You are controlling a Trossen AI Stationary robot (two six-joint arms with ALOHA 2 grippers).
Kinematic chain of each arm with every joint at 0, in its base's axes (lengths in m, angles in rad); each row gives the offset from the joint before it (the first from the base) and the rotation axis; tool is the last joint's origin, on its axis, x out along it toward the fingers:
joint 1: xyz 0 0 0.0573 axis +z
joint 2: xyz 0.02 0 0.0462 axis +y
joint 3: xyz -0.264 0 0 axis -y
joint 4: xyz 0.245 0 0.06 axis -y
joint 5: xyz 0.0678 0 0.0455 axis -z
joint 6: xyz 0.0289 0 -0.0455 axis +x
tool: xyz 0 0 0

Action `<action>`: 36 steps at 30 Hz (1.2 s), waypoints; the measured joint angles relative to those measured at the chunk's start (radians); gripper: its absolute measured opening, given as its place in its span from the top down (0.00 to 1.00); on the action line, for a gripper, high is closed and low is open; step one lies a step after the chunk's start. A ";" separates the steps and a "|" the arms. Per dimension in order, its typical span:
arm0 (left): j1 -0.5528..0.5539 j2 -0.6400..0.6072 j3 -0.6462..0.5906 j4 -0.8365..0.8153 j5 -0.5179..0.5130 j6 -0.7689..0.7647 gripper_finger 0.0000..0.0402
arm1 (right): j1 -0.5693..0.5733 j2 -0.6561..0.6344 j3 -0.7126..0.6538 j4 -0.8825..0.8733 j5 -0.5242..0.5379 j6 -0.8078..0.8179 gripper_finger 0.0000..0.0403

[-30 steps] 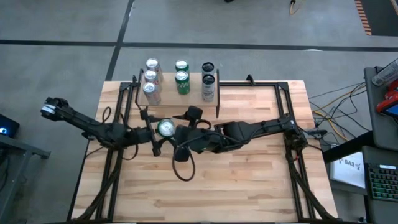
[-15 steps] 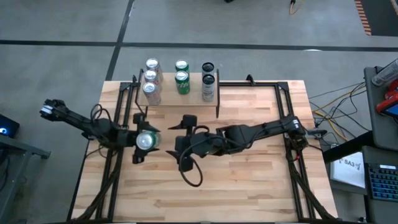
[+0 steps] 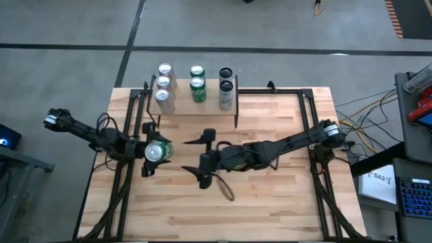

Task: Place canned beverage on shelf
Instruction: Put the green soda can aligned with the other green soda cans on the shelf

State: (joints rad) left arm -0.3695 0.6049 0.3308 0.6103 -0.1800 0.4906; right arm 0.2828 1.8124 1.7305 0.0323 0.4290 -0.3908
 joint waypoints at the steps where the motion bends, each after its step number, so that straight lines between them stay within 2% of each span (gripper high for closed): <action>1: 0.000 0.000 0.000 0.000 0.000 0.004 0.30 | 0.000 -0.019 -0.050 0.075 -0.014 -0.017 0.09; 6: 0.000 0.008 -0.001 -0.001 -0.034 0.023 0.30 | -0.008 -0.078 -0.282 0.444 -0.013 -0.074 0.09; 10: 0.002 0.031 -0.001 -0.001 -0.078 0.044 0.30 | -0.027 -0.081 -0.345 0.598 -0.011 -0.097 0.09; 20: 0.007 0.102 -0.001 0.037 -0.182 0.082 0.30 | -0.037 -0.078 -0.326 0.601 -0.076 -0.087 0.09; 24: 0.012 0.127 -0.001 0.068 -0.189 0.083 0.30 | -0.047 -0.078 -0.326 0.601 -0.125 -0.075 0.09; 36: 0.016 0.239 -0.001 0.221 -0.193 0.077 0.30 | -0.093 -0.077 -0.326 0.610 -0.185 -0.021 0.09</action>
State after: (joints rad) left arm -0.3531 0.8436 0.3302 0.8314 -0.3729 0.5677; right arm 0.1897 1.7355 1.4048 0.6418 0.2438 -0.4114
